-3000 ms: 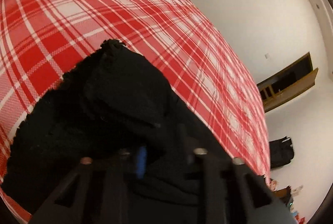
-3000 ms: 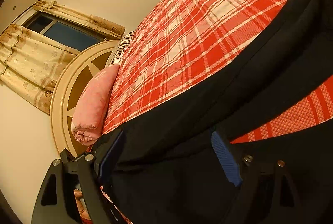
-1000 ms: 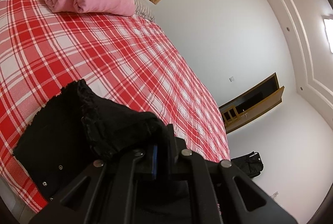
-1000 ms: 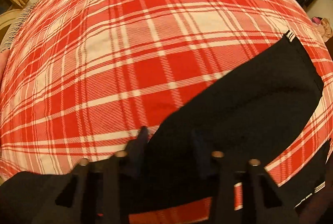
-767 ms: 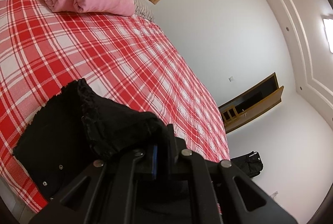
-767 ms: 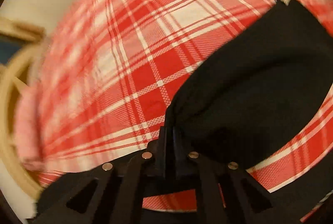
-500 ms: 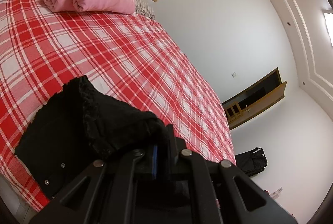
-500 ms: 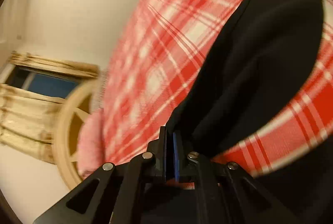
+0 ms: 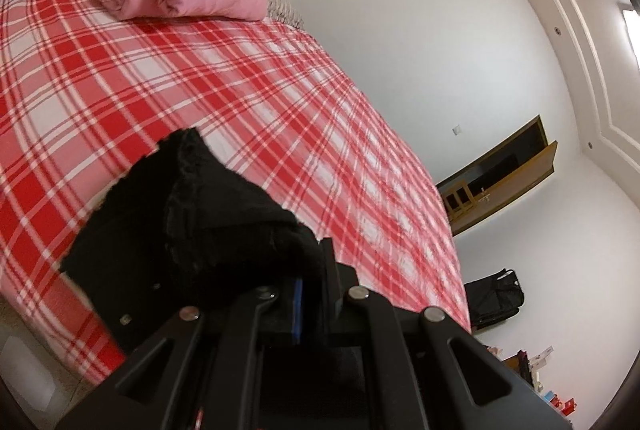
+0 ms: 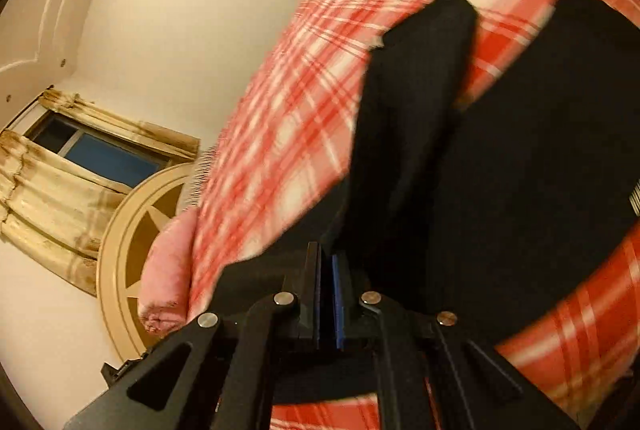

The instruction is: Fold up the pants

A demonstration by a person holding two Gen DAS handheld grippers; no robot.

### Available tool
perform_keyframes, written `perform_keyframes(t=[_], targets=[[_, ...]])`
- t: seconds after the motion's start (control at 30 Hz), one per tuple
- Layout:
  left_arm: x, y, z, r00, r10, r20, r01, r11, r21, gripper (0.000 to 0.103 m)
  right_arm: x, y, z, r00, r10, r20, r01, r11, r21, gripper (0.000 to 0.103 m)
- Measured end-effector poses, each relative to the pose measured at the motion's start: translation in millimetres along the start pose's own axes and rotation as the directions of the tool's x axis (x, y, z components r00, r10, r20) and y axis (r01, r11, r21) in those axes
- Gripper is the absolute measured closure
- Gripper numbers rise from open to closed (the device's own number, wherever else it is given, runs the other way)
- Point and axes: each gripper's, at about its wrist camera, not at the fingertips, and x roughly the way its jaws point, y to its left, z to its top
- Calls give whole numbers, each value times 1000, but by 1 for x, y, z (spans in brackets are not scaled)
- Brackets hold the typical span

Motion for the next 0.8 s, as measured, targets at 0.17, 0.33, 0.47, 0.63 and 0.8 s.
perform_keyframes(t=[0.17,0.33,0.47,0.63,0.8], targets=[[-4,17,-14,999,33,-26,-33,999,-12,97,1,-19,-23,999,-42,-12,42,999,1,100],[-2,34,-24,996,76,-53,-77,997,-15,97,12,-24,-26,995,-95,-21,95,995,-34,100],[7,51,-32,986,144,-80,-145,989,-16,97,20,-28,-32,990,-141,-25,139,988,-63,100],[13,66,-38,981,163,-103,-167,985,-36,97,22,-34,-29,992,-122,-23,121,991,-49,100],[16,67,-38,981,170,-89,-173,985,-25,97,23,-34,-28,996,-88,-9,87,995,-50,99]])
